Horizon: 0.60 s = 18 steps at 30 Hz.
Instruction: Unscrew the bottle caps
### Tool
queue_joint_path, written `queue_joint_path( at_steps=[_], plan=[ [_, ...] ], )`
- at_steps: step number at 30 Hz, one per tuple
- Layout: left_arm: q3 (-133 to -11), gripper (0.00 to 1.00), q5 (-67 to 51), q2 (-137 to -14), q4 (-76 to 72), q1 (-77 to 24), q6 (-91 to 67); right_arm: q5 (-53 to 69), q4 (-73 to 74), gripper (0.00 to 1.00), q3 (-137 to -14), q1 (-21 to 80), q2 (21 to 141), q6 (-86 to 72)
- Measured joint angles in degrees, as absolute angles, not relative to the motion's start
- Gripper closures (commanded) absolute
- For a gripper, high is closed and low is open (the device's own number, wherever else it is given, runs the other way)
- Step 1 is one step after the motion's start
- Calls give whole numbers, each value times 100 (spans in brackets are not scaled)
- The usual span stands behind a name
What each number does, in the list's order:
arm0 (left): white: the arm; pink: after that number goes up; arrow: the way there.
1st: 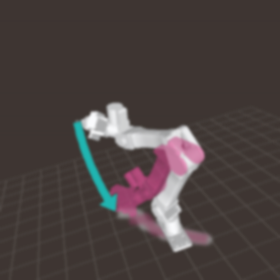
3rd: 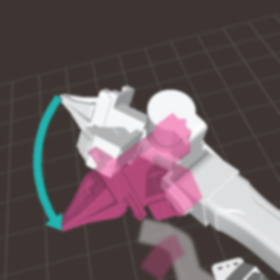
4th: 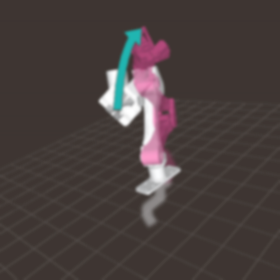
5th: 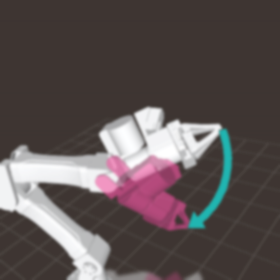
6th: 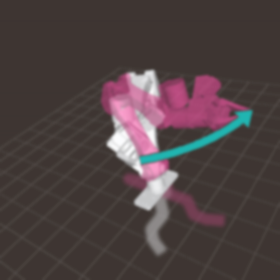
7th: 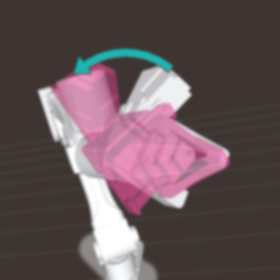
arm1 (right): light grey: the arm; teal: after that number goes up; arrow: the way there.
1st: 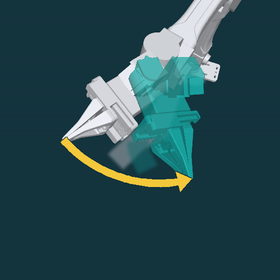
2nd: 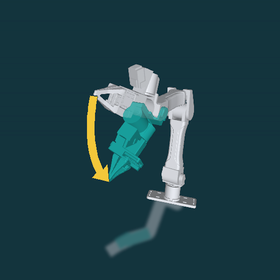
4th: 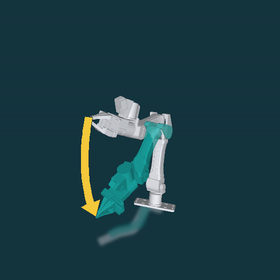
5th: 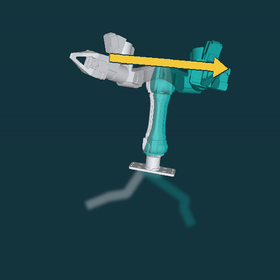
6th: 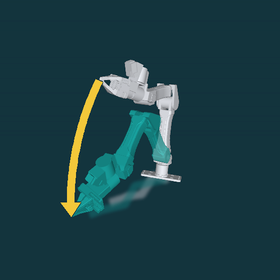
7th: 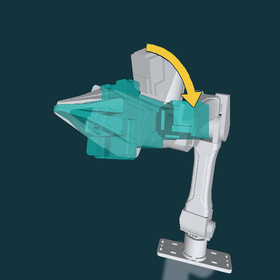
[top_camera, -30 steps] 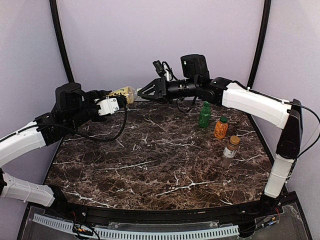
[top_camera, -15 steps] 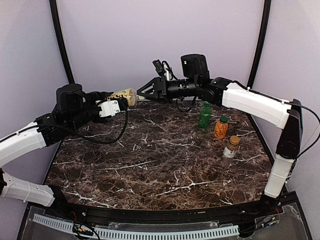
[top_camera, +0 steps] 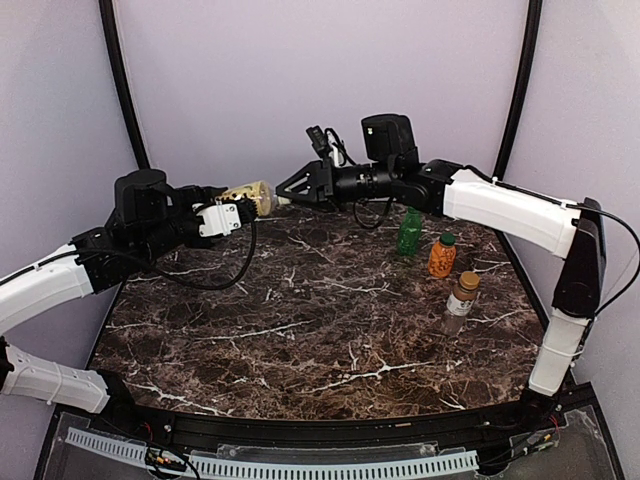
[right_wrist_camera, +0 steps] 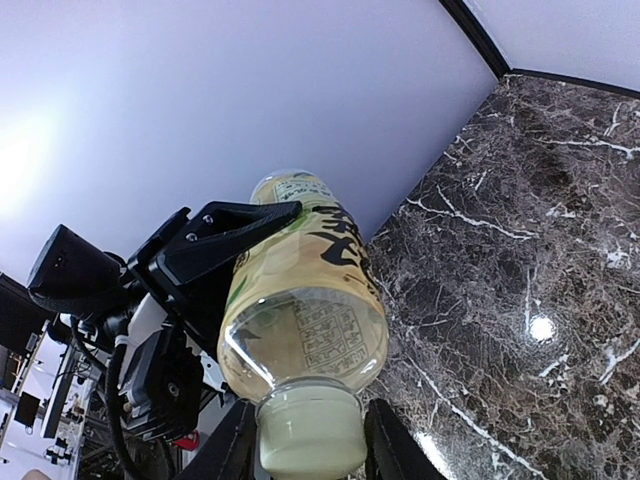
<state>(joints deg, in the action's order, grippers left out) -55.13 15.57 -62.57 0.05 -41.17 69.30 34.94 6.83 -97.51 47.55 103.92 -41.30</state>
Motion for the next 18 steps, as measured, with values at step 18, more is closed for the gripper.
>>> queue_joint_path(
  at_steps=[18],
  plan=[
    [-6180,69,958,-6285,1509,-4106,6246,3763,1260,100,-9900,4845,10315,-3035]
  ],
)
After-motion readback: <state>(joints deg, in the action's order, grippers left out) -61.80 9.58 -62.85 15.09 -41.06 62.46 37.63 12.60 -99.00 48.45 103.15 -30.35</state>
